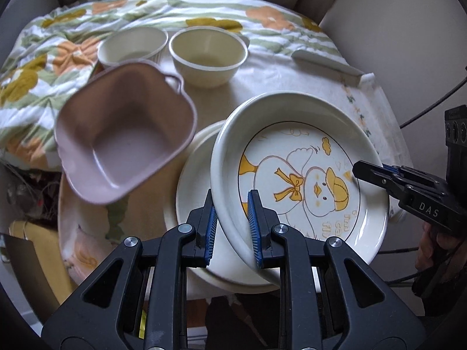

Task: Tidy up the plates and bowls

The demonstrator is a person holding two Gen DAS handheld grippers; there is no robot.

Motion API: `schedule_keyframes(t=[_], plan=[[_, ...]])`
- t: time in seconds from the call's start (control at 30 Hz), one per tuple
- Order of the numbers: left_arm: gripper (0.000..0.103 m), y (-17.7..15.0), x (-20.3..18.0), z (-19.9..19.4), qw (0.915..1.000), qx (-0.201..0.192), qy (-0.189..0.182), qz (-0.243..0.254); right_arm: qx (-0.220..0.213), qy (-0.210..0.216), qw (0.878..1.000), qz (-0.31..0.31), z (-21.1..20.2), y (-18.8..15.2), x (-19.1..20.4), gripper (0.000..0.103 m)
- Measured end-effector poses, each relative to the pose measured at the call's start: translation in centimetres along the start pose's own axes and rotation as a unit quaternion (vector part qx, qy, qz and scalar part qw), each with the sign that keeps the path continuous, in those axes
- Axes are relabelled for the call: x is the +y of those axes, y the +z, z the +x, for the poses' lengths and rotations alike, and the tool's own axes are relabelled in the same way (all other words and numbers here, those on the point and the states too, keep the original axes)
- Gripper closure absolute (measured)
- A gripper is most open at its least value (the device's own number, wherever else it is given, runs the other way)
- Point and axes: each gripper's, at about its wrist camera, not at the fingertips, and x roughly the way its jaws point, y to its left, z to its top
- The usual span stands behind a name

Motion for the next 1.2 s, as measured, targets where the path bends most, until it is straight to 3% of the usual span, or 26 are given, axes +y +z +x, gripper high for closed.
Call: schedule_keyframes(t=[0.27, 0.67, 0.87, 1.07, 1.2], plan=[[0.085, -1.0, 0.6, 3.7, 0.9996, 0.028, 0.002, -0.004, 0.005, -0.024, 1.0, -0.011, 1.8, -1.8, -0.4, 0.088], [0.085, -1.0, -1.1, 4.7, 0.9969, 0.022, 0.069, 0.031, 0.012, -0.038, 0.998, -0.04, 2.4, -2.5, 0.3, 0.088], [0.083, -1.2, -2.8, 4.8, 0.9869, 0.002, 0.14, 0.081, 0.011, -0.052, 0.997, -0.063, 2.5, -2.6, 1.0, 0.088], [0.083, -1.7, -3.9, 4.9, 0.9696, -0.012, 0.211, 0.124, 0.012, -0.056, 0.996, -0.074, 3.3, -3.0, 1.5, 0.088], [0.083, -1.6, -3.9, 5.0, 0.9681, -0.013, 0.217, 0.124, 0.007, -0.063, 0.995, -0.076, 3.4, -3.1, 1.7, 0.088]])
